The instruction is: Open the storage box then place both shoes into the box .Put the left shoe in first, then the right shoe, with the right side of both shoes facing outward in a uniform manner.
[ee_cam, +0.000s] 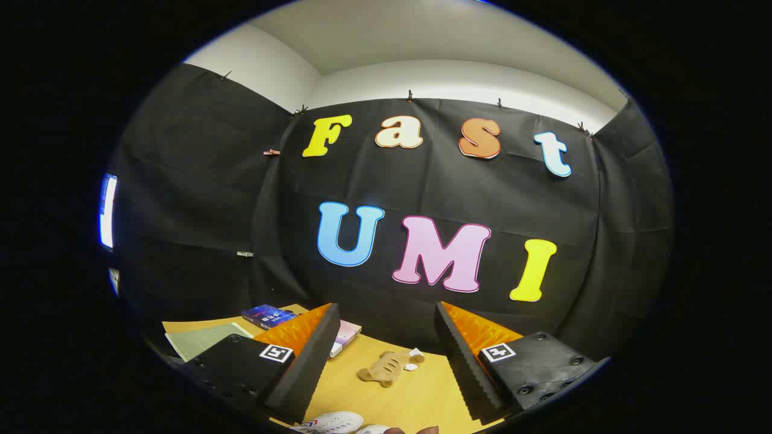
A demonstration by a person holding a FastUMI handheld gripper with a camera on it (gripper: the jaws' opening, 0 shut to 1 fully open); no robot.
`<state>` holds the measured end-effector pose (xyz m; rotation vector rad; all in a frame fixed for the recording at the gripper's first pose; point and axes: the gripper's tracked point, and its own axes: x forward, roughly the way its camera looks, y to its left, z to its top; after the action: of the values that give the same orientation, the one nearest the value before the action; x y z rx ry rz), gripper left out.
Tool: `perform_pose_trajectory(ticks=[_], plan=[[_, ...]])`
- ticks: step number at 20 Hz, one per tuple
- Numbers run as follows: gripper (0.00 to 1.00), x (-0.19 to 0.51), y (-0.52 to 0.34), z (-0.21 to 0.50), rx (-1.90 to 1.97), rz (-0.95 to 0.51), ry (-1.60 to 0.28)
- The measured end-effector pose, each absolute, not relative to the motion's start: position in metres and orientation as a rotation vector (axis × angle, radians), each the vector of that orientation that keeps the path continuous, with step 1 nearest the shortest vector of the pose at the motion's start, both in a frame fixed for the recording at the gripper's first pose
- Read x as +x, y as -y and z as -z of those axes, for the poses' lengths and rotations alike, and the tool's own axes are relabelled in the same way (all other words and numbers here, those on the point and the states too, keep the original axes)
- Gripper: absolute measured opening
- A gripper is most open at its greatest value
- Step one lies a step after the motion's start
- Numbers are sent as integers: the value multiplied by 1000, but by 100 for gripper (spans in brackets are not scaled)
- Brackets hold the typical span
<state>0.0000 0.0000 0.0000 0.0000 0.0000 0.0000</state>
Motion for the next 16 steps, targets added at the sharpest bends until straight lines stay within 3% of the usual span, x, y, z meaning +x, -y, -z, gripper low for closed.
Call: perform_pose_trajectory(ticks=[16], plan=[[97,-7,-14,-3,6,-43,12]])
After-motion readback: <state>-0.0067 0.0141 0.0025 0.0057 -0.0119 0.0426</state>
